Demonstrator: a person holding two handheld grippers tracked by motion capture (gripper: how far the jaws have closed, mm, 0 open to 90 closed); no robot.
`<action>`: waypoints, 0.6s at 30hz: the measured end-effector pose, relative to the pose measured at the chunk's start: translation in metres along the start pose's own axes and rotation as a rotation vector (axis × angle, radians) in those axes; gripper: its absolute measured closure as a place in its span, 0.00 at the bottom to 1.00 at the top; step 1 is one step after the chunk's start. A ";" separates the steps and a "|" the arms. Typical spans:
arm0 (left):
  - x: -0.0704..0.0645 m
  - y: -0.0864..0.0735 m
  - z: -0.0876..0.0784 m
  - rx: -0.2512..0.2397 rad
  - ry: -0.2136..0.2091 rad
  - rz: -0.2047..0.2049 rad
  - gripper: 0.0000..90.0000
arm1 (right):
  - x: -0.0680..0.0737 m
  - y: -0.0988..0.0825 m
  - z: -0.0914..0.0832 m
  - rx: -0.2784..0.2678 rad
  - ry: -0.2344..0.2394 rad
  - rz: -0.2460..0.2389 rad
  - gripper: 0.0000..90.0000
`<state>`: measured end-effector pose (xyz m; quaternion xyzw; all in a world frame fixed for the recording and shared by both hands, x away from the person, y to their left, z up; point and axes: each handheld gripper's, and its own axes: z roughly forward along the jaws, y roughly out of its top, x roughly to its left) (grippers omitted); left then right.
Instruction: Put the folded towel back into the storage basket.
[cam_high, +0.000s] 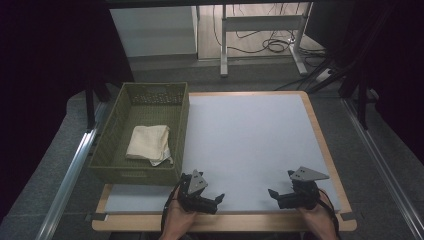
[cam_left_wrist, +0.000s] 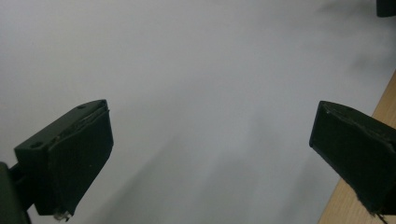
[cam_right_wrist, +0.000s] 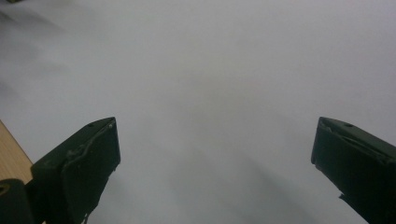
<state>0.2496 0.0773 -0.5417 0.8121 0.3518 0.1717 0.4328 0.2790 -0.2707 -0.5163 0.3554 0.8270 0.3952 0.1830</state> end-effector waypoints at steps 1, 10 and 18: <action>0.000 -0.003 0.001 0.005 0.004 -0.001 0.00 | 0.000 -0.003 0.001 0.003 -0.005 0.000 0.01; 0.000 -0.020 0.006 0.040 0.013 -0.017 0.01 | 0.003 -0.017 0.015 0.056 -0.023 -0.017 0.01; 0.000 -0.021 0.007 0.031 0.012 -0.022 0.01 | 0.006 -0.028 0.016 -0.038 -0.043 0.005 0.00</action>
